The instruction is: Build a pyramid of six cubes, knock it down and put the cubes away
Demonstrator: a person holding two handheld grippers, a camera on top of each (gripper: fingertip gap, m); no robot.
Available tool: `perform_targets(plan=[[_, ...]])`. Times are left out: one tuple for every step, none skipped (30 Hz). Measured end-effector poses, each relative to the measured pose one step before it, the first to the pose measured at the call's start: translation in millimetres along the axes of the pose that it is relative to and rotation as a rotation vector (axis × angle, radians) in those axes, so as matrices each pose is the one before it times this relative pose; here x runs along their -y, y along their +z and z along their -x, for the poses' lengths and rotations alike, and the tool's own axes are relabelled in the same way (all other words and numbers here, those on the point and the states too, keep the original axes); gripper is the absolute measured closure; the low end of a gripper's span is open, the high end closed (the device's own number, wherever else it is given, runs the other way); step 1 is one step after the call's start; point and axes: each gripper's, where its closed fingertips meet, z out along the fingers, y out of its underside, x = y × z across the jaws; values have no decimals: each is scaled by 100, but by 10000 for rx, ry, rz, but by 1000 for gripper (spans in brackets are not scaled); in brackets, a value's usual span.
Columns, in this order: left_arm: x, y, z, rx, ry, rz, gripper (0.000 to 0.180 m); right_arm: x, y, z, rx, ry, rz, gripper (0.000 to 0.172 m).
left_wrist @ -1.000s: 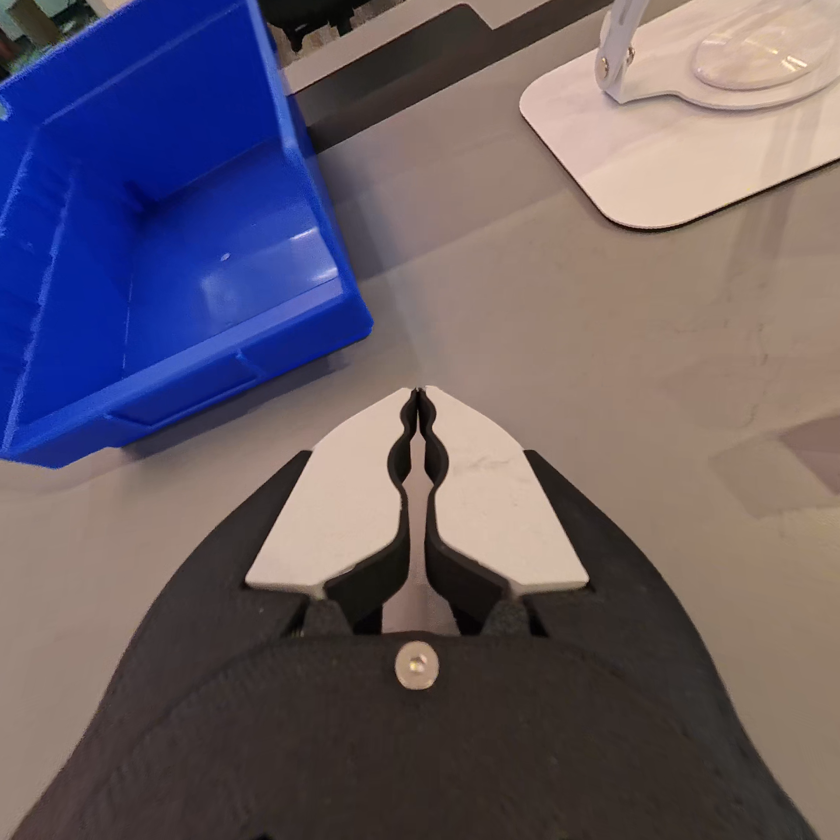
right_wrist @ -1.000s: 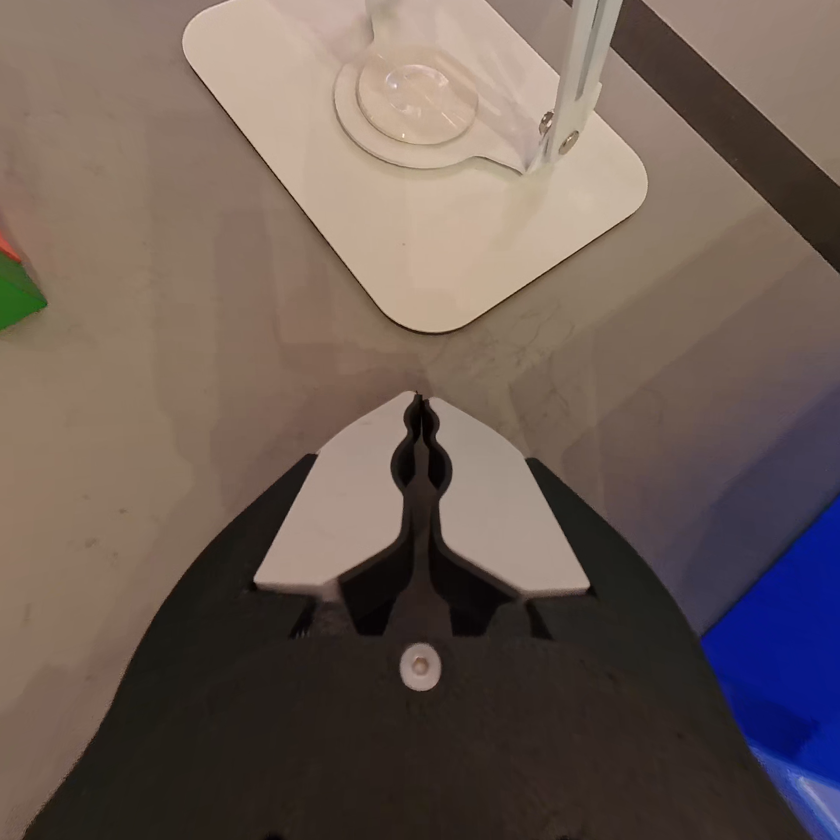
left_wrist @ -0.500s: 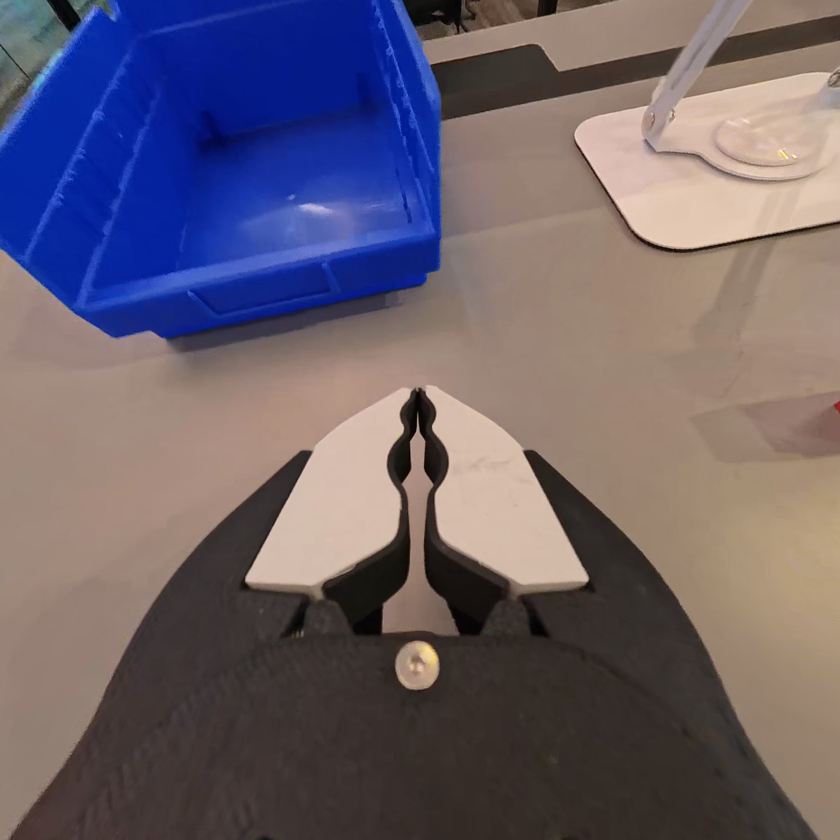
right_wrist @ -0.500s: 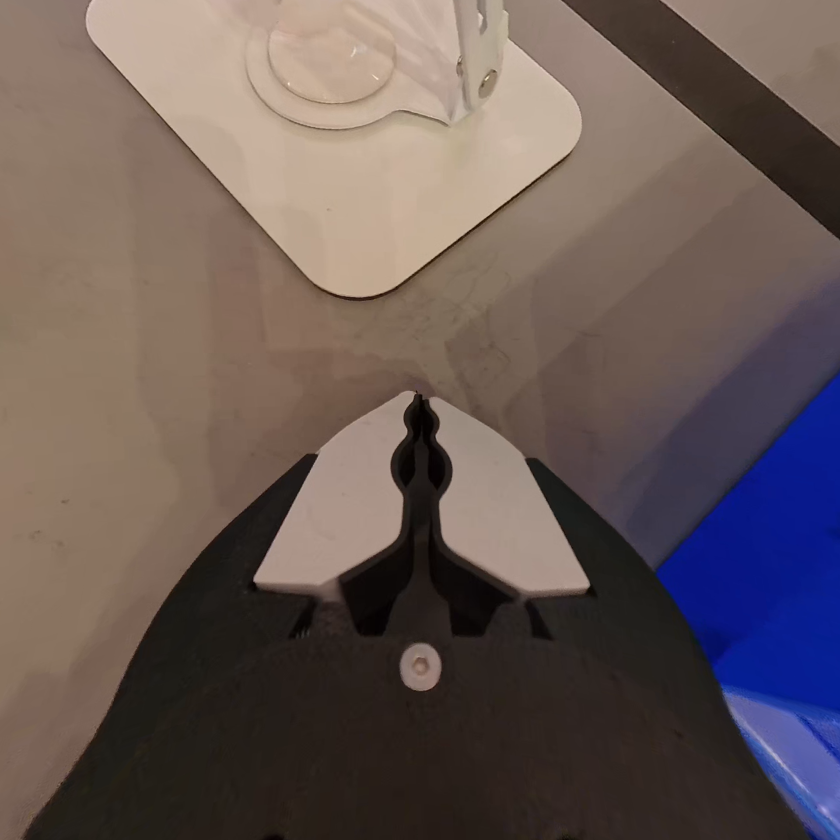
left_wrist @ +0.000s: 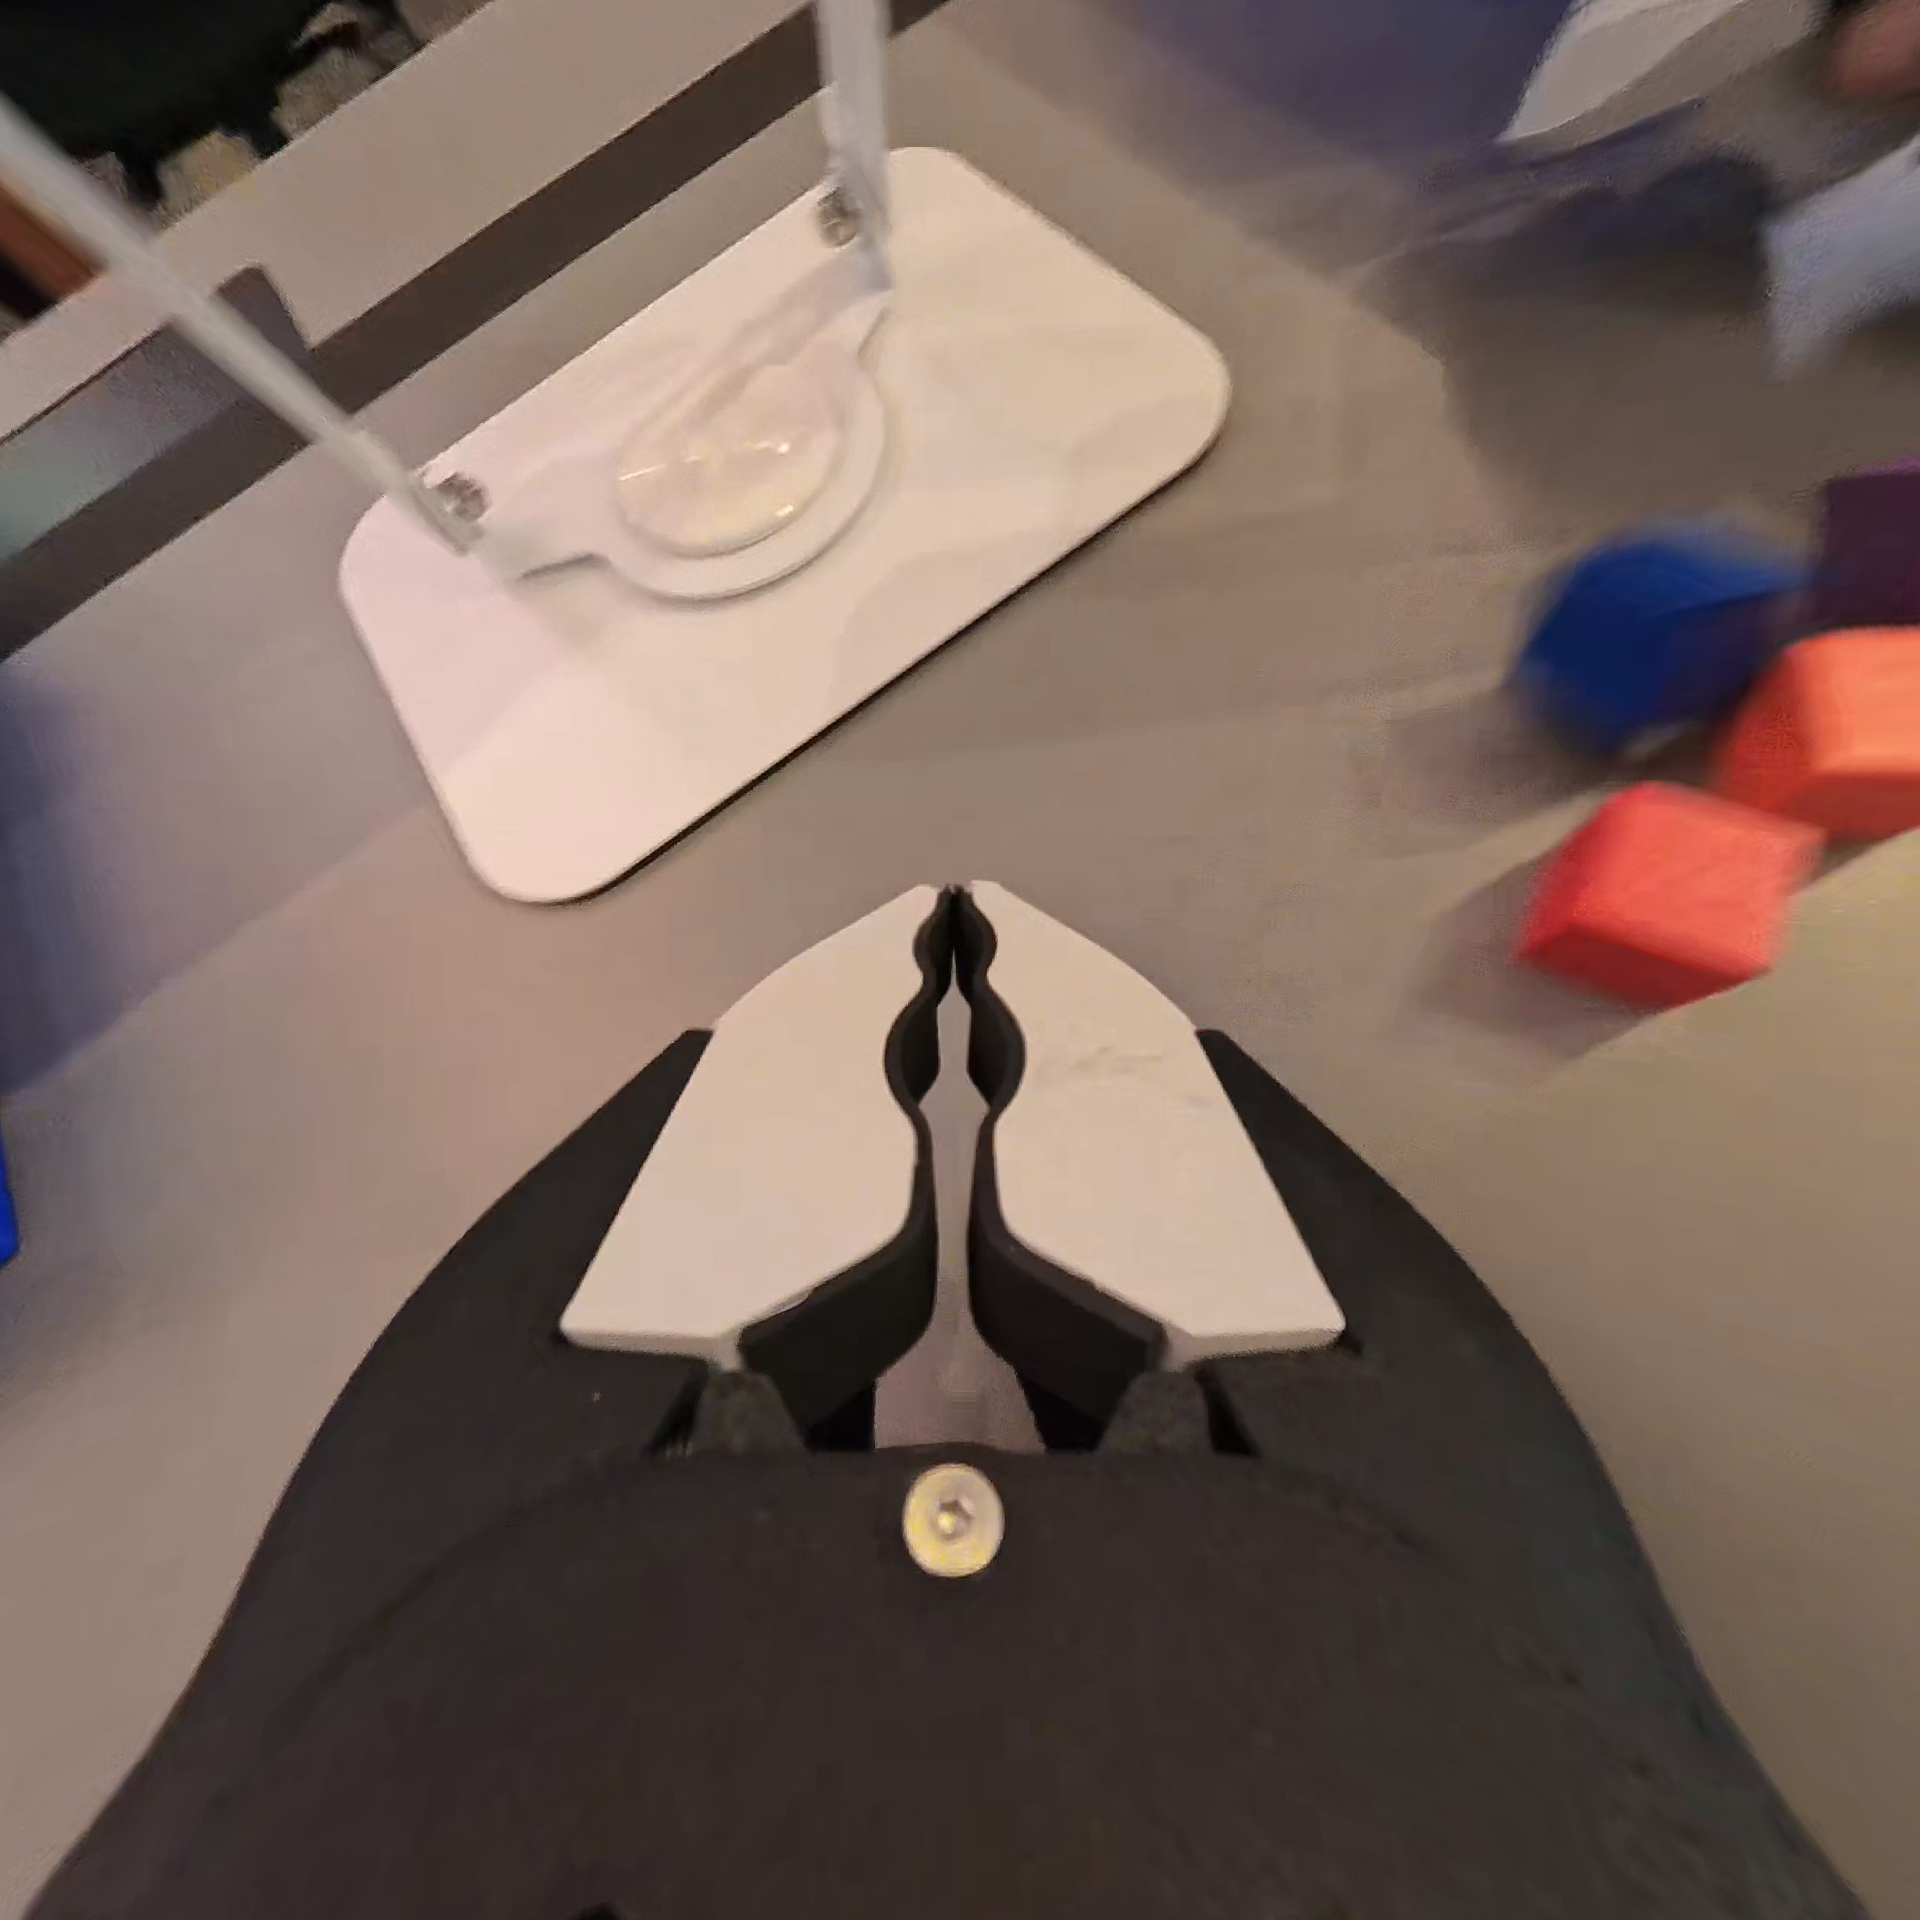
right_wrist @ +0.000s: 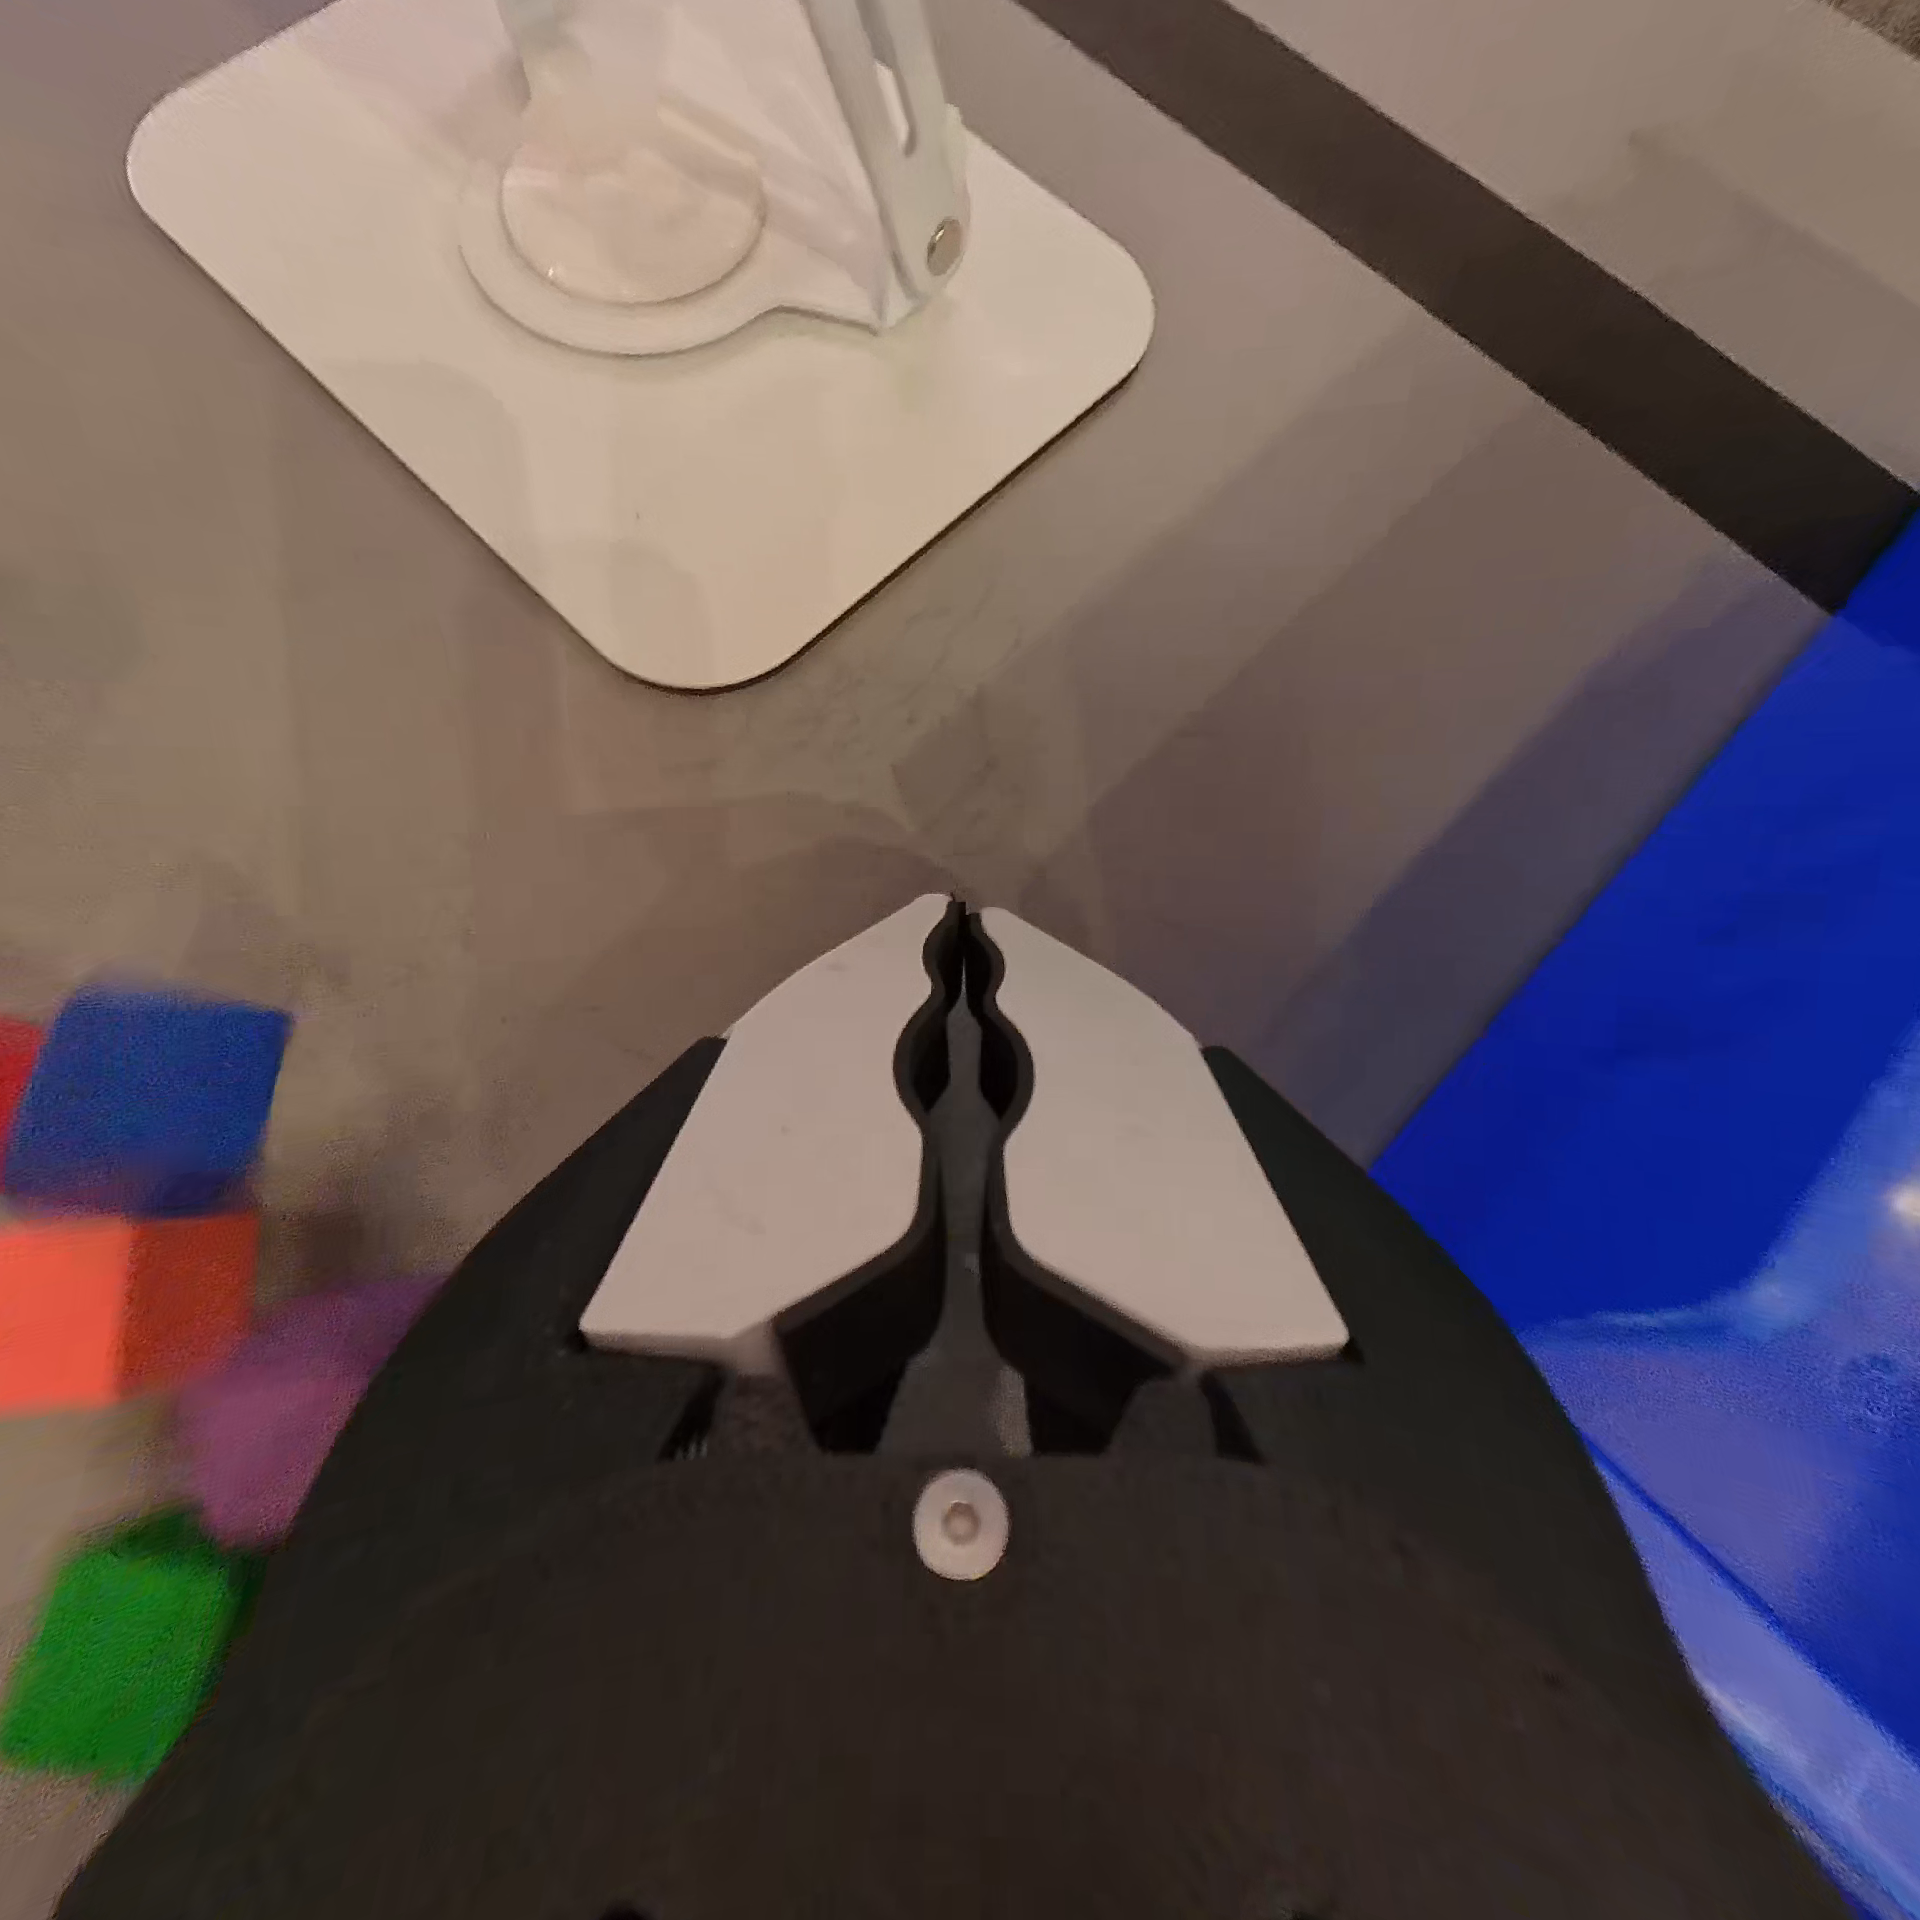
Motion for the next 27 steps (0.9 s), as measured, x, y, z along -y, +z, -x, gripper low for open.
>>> perform_targets(plan=[[-487,-232,1120,111,-248,26,180,184,-293,-309,-48,77,-121,172],[-388,-292,880,8,-164,-60,180,182,-268,-318,-71,50,-133,172],[-499,-273,823,78,-91,4,180,103,-192,-218,-8,69,-88,172],[-612,-200,788,134,-19,80,180,-24,-128,-184,11,59,-9,172],[-560,-171,712,117,-19,8,180,-39,-131,-197,-27,11,-2,172],[-464,-136,540,22,-57,-13,180,104,-175,-146,-40,8,-70,172],[-359,-144,530,30,-145,23,180,238,-223,-62,2,40,-112,172],[29,-204,407,-2,-119,-106,180,316,-267,2,27,38,-156,172],[130,-188,291,-14,-88,-143,180,335,-305,-68,-23,9,-183,172],[112,-100,130,-43,-72,-105,180,346,-336,-55,-23,-46,-184,172],[36,-35,24,-31,-44,-38,180,365,-338,-33,-21,-60,-184,172],[9,15,-98,-24,75,-19,180,358,-324,-31,-24,-14,-156,172],[34,26,-148,-5,141,-11,180,374,-326,56,24,-2,-140,172],[96,55,-218,-24,149,-16,180,468,-383,206,85,-2,-159,172],[107,88,-299,-73,193,-12,180,703,-521,238,42,-35,-264,172],[102,106,-223,-25,303,6,180,763,-639,166,-44,-86,-252,172],[0,60,146,171,338,77,180,734,-746,139,-80,-98,-204,172],[11,-18,364,214,263,55,180,825,-833,197,-39,-58,-263,172],[71,-46,283,52,113,-44,180,871,-894,300,46,17,-279,172],[36,-23,166,-101,-15,-95,180,793,-928,362,86,59,-229,172],[-222,45,293,-51,-115,32,180,699,-921,357,63,32,-180,172],[-329,106,283,-75,-111,64,180,548,-895,315,12,-19,-111,172],[-320,96,222,-99,-109,51,180,390,-910,268,-34,-74,-24,172],[-258,53,192,-93,-57,70,180,176,-896,216,-63,-102,73,172],[-99,-52,354,103,54,-9,180,-49,-879,198,-65,-102,165,172],[-190,-28,281,92,86,48,180,-291,-822,215,-51,-107,232,171],[-243,-2,157,44,84,99,180,-637,-727,239,-27,-55,364,168]])
